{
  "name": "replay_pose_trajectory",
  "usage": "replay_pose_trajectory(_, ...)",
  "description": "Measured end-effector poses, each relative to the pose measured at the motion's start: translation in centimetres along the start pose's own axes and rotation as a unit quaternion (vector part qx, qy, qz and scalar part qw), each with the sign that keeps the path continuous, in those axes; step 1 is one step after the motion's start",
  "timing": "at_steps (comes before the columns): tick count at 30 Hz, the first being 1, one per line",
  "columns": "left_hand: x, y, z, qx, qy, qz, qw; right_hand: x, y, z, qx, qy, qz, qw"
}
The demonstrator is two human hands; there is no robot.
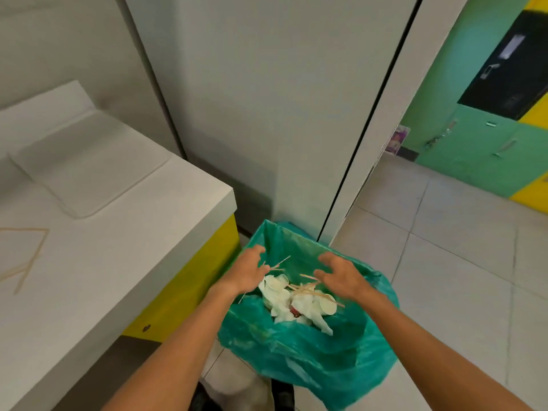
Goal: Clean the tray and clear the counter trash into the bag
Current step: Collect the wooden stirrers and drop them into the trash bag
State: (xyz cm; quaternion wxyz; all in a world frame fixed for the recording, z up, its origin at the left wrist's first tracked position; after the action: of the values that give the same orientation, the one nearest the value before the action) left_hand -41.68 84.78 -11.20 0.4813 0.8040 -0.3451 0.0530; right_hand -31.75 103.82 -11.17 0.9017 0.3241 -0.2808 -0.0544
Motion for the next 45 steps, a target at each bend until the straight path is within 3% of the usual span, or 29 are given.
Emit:
replay_pose_trajectory(9,1.9,0.9,0.4,0.001,-0.006,-0.057,0.998,0.0,0.0,0.7,-0.031,0.071,0.037,0.996)
replay_pose_trajectory(21,9.4,8.5,6.0,0.021,0.005,-0.189,0.982,-0.6,-5.0,15.0,-0.025,0.252,0.069,0.965)
replay_pose_trajectory(34,23.5,16.7,21.4,0.032,0.147,-0.335,0.930,2.4,-19.5,33.0,0.017,0.407,0.173,0.897)
replay_pose_trajectory(45,33.9,21.6,38.0,0.013,0.240,-0.372,0.897,3.4,-32.3,44.2,0.065,0.422,0.235,0.873)
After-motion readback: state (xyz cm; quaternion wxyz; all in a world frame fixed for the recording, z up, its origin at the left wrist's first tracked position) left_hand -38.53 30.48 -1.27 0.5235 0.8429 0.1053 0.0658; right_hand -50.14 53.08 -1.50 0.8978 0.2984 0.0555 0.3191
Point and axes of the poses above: each hand's wrist, its own x-axis away from the middle knuckle, its own y-axis out of the back of the hand, z = x × y, the point moved 10 cm from there along -x, towards the middle knuckle, and after that the axes turned 8 degrees about -x, right-handed, at the moved point
